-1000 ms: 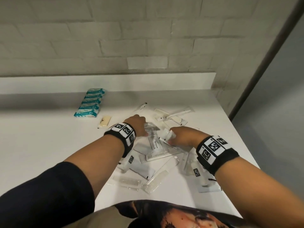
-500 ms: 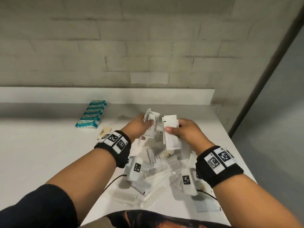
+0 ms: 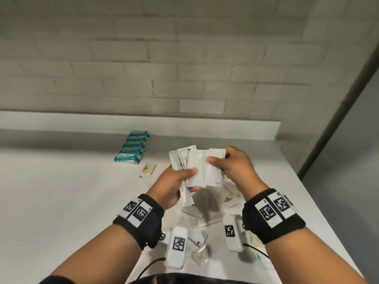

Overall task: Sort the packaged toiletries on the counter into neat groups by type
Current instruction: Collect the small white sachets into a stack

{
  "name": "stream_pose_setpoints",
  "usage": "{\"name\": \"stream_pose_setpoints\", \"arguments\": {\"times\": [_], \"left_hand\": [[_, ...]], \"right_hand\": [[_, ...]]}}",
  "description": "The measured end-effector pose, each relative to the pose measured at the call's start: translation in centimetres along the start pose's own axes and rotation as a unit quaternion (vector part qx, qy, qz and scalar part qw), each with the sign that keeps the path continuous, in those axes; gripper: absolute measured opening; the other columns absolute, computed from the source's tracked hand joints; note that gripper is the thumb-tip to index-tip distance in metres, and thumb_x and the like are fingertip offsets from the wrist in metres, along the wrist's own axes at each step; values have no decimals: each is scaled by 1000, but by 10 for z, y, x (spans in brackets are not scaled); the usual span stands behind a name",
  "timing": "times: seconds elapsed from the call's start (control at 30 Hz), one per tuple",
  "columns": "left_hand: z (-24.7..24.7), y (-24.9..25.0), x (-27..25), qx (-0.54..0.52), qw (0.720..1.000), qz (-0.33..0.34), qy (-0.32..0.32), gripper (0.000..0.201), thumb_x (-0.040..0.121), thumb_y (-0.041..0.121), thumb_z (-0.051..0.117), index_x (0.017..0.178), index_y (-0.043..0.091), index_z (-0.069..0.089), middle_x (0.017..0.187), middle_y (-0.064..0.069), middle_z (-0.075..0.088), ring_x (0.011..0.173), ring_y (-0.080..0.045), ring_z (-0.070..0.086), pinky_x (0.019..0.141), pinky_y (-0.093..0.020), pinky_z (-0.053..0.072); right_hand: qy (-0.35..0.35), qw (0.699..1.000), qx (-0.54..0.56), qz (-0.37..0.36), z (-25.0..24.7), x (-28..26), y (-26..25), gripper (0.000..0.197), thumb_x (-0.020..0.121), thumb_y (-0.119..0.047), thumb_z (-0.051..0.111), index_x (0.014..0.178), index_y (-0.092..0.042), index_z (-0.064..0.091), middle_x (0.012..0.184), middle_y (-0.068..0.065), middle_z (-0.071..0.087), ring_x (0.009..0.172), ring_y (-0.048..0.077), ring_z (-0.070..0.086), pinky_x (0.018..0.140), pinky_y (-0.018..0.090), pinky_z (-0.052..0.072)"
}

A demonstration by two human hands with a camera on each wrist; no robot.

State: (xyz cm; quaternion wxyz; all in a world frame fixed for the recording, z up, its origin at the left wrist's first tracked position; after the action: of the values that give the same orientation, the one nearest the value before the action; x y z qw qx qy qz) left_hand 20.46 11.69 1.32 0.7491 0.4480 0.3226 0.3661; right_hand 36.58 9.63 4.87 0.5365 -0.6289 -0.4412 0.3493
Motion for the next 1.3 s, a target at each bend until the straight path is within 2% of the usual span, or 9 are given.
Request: {"name": "stream_pose_setpoints", "arguments": {"times": [0.07, 0.23, 0.4, 0.57, 0.7, 0.77, 0.9, 1.07, 1.3], "left_hand": [[-12, -1, -4, -16, 1000, -4, 21, 29, 94, 0, 52, 121, 7, 59, 93, -10, 75, 81, -25, 74, 54, -27, 57], [-15, 13, -14, -93, 996, 1, -11, 26, 95, 14, 53, 119, 10, 60, 105, -11, 73, 88, -27, 73, 61, -30, 60], [-25, 31, -21, -37, 998, 40, -37, 34, 88, -1, 58, 120, 10, 62, 109, -9, 72, 91, -23, 72, 66, -30, 59], [-45, 33, -23, 24, 998, 45, -28, 32, 88, -7, 57, 114, 11, 64, 105, -8, 73, 85, -19, 72, 60, -28, 58], [-54, 39, -27, 79, 995, 41, -45, 35, 88, -3, 61, 119, 14, 62, 104, -4, 74, 86, -16, 71, 64, -29, 58], [-61, 44, -25, 63, 996, 48, -34, 36, 89, -1, 61, 122, 12, 61, 108, -7, 73, 89, -19, 71, 63, -29, 57], [-88, 46, -18, -9, 998, 56, 23, 37, 91, 1, 59, 127, 5, 55, 118, -16, 68, 97, -29, 69, 69, -34, 60], [-87, 44, -20, 11, 998, 67, -12, 35, 90, -2, 58, 125, 2, 57, 114, -15, 70, 97, -27, 70, 76, -35, 59], [-88, 43, -15, 78, 994, 71, 1, 42, 81, -3, 68, 122, 3, 59, 111, -17, 70, 103, -33, 68, 91, -44, 54]], "right_hand": [[39, 997, 19, -57, -12, -7, -21, 27, 77, 4, 72, 69, -14, 54, 71, 6, 61, 58, 8, 58, 52, 19, 46], [-30, 971, -82, -224, 21, -42, -51, 32, 75, 21, 60, 74, -9, 70, 125, -2, 55, 116, -3, 52, 98, 13, 43], [-47, 961, -117, -246, 46, -50, -39, 48, 85, 18, 51, 90, -22, 77, 137, -15, 48, 126, -6, 47, 100, 10, 41], [49, 975, -76, -203, 46, -54, -47, 31, 89, -3, 62, 108, -27, 64, 129, -15, 47, 106, -6, 54, 88, 20, 49], [0, 992, -64, -106, 65, -42, -50, 73, 75, -14, 80, 133, -39, 43, 118, -10, 54, 93, 5, 59, 77, 21, 53], [-42, 995, -59, -74, 78, -38, -48, 61, 76, -7, 78, 123, -36, 52, 106, -4, 65, 76, 7, 63, 62, 17, 51], [46, 989, 136, -38, 75, -36, -42, 26, 85, 4, 64, 95, -16, 52, 84, 10, 65, 48, 18, 62, 46, 24, 50], [37, 969, 241, 45, 100, -44, -15, 34, 84, 6, 64, 87, -15, 38, 82, 14, 68, 52, 23, 66, 52, 30, 55], [39, 998, 53, -24, 93, -49, -21, 38, 72, 5, 78, 86, -20, 53, 83, 3, 53, 68, 14, 54, 56, 21, 52]]}}
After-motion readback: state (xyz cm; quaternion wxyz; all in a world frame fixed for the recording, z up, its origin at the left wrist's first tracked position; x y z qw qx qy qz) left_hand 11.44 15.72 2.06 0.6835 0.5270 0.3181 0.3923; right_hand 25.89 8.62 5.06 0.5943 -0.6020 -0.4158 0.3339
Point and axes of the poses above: each hand's wrist, its own x-axis towards the middle knuckle, its own z-axis out of the palm, y = z × x, the point moved 8 cm from there along x, towards the middle knuckle
